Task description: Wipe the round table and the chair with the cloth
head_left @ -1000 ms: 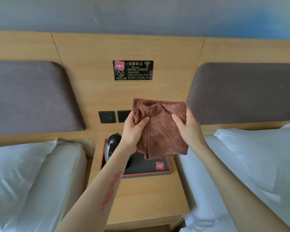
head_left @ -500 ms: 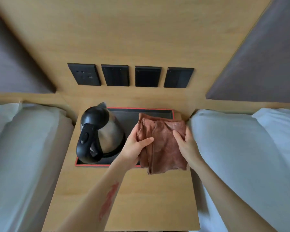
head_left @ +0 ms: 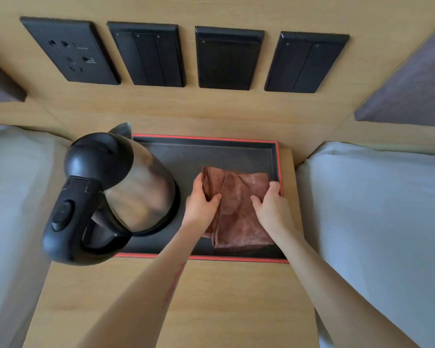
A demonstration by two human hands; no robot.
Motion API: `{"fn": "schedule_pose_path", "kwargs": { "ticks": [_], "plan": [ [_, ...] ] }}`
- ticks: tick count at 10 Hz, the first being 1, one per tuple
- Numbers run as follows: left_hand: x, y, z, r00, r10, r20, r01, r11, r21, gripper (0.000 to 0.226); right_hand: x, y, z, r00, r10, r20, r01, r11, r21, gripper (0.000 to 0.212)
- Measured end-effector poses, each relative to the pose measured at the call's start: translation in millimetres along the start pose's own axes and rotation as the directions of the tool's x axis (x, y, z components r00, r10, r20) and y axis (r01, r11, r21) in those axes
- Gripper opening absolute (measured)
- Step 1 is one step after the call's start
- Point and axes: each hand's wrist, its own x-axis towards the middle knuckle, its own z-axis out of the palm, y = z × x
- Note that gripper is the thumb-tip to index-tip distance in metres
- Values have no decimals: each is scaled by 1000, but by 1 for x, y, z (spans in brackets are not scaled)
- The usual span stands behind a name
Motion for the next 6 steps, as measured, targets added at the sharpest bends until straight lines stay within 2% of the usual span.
{"fn": "schedule_pose_path", "kwargs": {
  "ticks": [1,2,3,4,5,6],
  "plan": [
    [-4,5,0,1000,11,7,-13,968,250,75,-4,-2,0,999,26,21,-22,985,-170,54],
    [-10,20,-6,997,61,44,-75,858,508,61,-10,-13,-13,997,32,66,-10,950,-311,46],
    [-21,54,-23,985,149,85,-171,801,573,43,-20,-39,-47,996,-43,74,67,930,-361,28],
    [-41,109,-51,967,206,152,-255,738,624,41,-38,-76,-100,983,-157,92,181,906,-382,29],
    [-67,190,-89,936,322,142,-333,680,653,34,-59,-128,-174,966,-260,-2,241,900,-363,31],
    [-106,269,-132,902,402,157,-400,639,657,39,-94,-179,-252,951,-302,-72,263,906,-330,32]
  ]
}}
